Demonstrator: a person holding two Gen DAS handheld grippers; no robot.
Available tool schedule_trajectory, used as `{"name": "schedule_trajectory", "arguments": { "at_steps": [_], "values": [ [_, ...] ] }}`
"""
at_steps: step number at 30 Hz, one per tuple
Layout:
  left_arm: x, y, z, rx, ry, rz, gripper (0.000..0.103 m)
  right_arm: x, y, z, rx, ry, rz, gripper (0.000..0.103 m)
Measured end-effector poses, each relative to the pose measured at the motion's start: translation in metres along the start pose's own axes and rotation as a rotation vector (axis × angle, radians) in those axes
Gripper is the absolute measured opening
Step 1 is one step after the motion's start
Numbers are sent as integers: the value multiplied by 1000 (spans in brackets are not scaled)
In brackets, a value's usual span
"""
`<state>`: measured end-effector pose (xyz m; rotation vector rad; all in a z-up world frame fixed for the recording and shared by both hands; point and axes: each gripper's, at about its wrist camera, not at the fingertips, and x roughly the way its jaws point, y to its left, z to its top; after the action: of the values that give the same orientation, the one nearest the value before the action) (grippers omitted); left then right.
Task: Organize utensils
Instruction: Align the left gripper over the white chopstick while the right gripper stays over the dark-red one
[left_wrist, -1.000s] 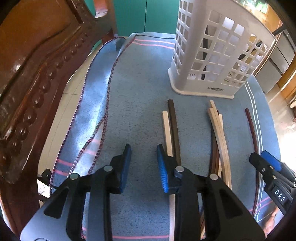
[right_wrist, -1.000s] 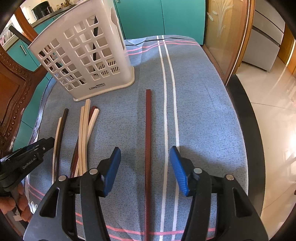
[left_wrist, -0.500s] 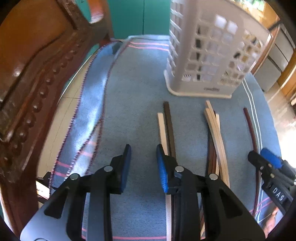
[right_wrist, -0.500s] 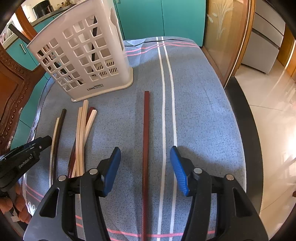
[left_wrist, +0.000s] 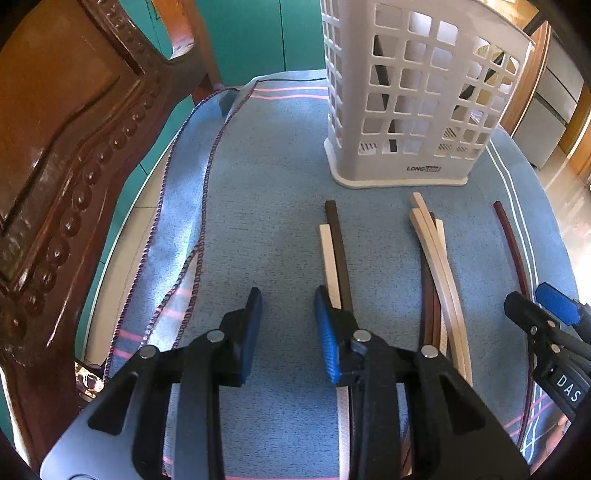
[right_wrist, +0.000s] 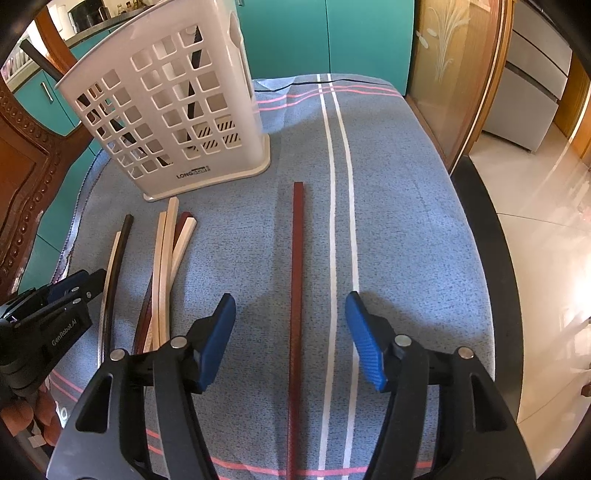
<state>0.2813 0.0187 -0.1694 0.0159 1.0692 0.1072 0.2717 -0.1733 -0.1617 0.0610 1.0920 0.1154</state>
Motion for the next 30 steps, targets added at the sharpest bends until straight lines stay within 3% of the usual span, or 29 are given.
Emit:
{"name": "schedule_trajectory", "arguments": {
  "at_steps": [9, 14, 17, 19, 22, 25, 30],
  "values": [
    [-4, -22, -6, 114, -41, 92, 31, 0, -1, -1, -3, 0, -1, 61],
    [-6, -23, -6, 121, -26, 20, 15, 0, 0, -1, -5, -1, -2, 62],
    [-9, -29, -10, 134, -25, -13, 15, 0, 0, -1, -7, -1, -3, 63],
    [-10, -27, -11, 122, -13, -71, 16, 0, 0, -1, -7, 0, -5, 63],
    [-6, -12, -7, 52, 20, -153, 25, 1, 1, -1, -8, 0, -6, 63],
    [-5, -1, -7, 17, 24, -111, 25, 1, 1, -1, -6, 1, -3, 63],
    [-6, 8, -5, -35, 35, -150, 31, 1, 0, 0, -1, 4, 3, 63]
  ]
}}
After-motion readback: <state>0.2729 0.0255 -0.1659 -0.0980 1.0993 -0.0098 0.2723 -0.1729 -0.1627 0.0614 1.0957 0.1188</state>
